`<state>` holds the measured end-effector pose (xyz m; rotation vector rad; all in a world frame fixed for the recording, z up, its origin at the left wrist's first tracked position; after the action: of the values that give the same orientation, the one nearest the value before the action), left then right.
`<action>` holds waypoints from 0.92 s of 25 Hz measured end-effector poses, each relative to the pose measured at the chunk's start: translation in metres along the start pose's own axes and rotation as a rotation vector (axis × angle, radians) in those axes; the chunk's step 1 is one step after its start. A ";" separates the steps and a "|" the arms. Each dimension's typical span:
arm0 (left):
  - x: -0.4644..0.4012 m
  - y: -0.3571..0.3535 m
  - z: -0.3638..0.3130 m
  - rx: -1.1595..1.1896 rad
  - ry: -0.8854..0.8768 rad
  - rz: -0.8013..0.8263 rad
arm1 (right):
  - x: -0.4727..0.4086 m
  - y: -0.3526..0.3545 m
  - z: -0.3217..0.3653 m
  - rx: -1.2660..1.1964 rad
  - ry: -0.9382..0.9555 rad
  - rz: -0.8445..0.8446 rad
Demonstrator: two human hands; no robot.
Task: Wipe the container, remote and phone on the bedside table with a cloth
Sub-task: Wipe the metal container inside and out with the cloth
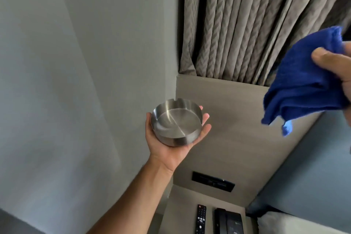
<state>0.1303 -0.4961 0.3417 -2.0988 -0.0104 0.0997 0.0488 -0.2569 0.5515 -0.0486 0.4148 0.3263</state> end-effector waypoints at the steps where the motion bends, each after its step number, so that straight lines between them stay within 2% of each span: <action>1: 0.001 -0.005 -0.003 0.027 -0.007 0.136 | 0.000 -0.004 0.002 0.036 0.076 -0.015; 3: 0.004 -0.013 -0.001 -0.026 0.016 0.220 | -0.002 -0.019 0.007 0.078 0.163 -0.054; 7: 0.008 -0.030 0.007 -0.035 0.021 0.358 | 0.013 -0.074 0.017 0.160 0.341 0.086; 11: 0.012 -0.041 0.003 -0.064 -0.070 0.400 | 0.034 -0.111 0.023 0.100 0.350 0.236; 15: 0.015 -0.031 -0.005 -0.058 -0.121 0.391 | 0.063 -0.141 0.005 0.407 0.449 0.378; 18: 0.013 -0.023 -0.003 -0.084 -0.121 0.383 | 0.081 -0.165 -0.024 0.513 0.337 0.551; 21: 0.017 -0.015 0.006 -0.111 -0.106 0.225 | 0.083 -0.178 -0.043 0.342 0.172 0.542; 23: 0.022 -0.010 0.013 -0.077 -0.107 0.208 | 0.081 -0.181 -0.057 0.297 0.034 0.520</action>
<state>0.1512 -0.4788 0.3423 -2.1643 0.1425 0.3415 0.1551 -0.4102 0.4629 0.3499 0.5036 0.7730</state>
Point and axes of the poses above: each hand's wrist, its own x-axis away from the middle knuckle, its own y-axis out of the back of the hand, z = x × y, the point moved 4 cm from there along -x, towards the middle knuckle, and after that the axes turned 13 degrees about -x, right-handed, at the moved point
